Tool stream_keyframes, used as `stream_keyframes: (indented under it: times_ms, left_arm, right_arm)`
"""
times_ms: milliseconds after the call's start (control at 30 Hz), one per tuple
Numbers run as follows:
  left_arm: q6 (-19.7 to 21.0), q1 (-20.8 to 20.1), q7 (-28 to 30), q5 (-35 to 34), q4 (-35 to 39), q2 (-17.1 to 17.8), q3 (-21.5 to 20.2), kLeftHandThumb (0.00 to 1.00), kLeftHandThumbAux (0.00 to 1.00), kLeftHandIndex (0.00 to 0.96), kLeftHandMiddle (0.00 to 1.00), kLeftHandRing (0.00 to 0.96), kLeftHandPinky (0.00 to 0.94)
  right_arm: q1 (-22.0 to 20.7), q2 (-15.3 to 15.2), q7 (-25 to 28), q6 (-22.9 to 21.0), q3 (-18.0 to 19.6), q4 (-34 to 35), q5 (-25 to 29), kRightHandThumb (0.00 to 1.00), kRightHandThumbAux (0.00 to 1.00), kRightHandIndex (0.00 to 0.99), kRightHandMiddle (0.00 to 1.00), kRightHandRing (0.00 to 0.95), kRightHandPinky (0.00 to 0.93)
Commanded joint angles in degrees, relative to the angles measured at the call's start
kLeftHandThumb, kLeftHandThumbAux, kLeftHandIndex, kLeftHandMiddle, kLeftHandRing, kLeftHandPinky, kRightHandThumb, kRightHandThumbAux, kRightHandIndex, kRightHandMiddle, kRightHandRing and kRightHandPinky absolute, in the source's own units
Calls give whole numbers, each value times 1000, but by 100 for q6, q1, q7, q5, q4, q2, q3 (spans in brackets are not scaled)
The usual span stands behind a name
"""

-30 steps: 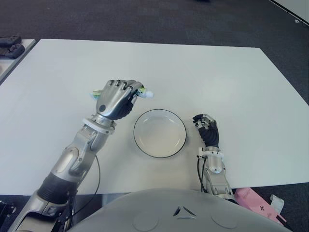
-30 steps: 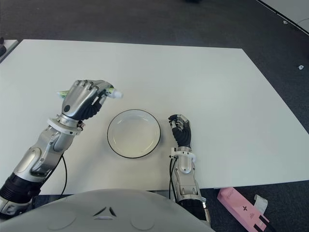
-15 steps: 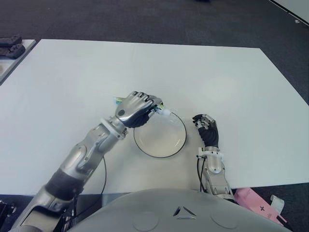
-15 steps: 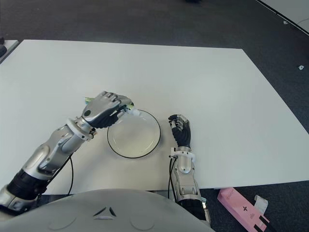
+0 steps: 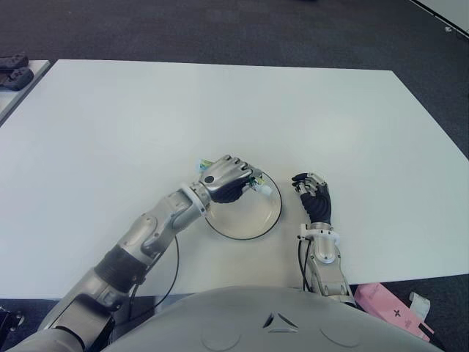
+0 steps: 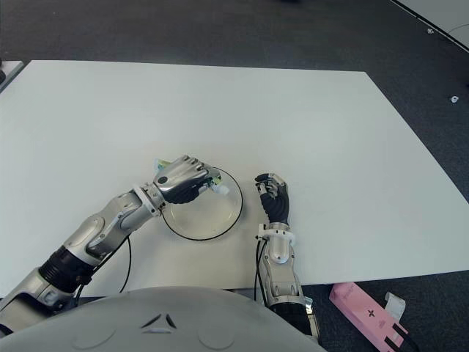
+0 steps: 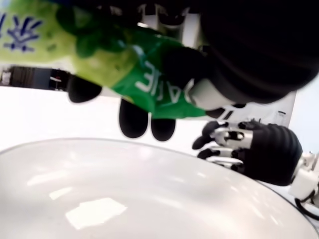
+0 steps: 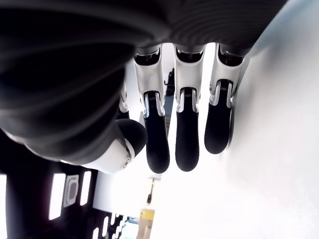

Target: Put the toothpaste on the table into the plate.

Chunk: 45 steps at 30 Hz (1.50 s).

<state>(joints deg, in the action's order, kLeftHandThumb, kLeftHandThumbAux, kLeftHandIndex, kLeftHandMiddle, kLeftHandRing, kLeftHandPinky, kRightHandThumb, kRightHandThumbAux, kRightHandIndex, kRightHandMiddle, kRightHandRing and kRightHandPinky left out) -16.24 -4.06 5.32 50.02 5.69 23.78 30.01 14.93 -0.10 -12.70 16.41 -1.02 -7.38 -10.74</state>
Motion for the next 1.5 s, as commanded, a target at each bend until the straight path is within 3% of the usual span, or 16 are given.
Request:
stream_keyframes:
  times_ms: [33, 600, 933, 1133, 1200, 1233, 1300, 1367, 1500]
  left_arm:
    - [110, 21, 241, -14, -183, -26, 69, 852, 666, 404, 565, 864, 876]
    - [10, -5, -162, 42, -834, -211, 218, 851, 667, 402, 565, 857, 862]
    - [63, 124, 88, -482, -721, -258, 88, 844, 664, 403, 553, 750, 691]
    - [227, 224, 733, -1024, -246, -172, -34, 832, 671, 384, 549, 687, 624]
    - [207, 188, 889, -1062, -210, -114, -19, 675, 623, 317, 497, 600, 572]
    - [190, 175, 943, -1076, -196, -91, -16, 558, 625, 232, 380, 480, 494]
    - [157, 168, 1033, -1127, -147, -55, -34, 432, 632, 132, 251, 348, 402]
    - [109, 162, 1094, -1201, -116, -25, -62, 331, 638, 56, 137, 233, 318]
    - [-139, 171, 1302, -1585, 29, 185, -208, 189, 606, 14, 38, 75, 163]
  right_arm:
    - [-9, -32, 22, 13, 37, -166, 16, 693, 738, 419, 464, 446, 432]
    - [-34, -35, 119, 258, 48, -295, 186, 699, 737, 420, 478, 461, 458]
    - [-13, -52, 101, 162, 44, -233, 129, 697, 737, 420, 470, 451, 435]
    - [22, -46, 91, -10, 49, -122, 100, 694, 738, 420, 462, 448, 431]
    - [35, -40, 77, -56, 53, -91, 89, 694, 738, 420, 463, 447, 431]
    - [40, -39, 72, -71, 54, -80, 84, 694, 738, 420, 462, 447, 436]
    - [46, -41, 66, -88, 52, -67, 75, 694, 737, 420, 461, 449, 443]
    - [40, -45, 65, -96, 52, -70, 73, 695, 737, 420, 460, 450, 448]
    - [15, -32, 46, -66, 43, -107, 58, 697, 737, 420, 462, 450, 429]
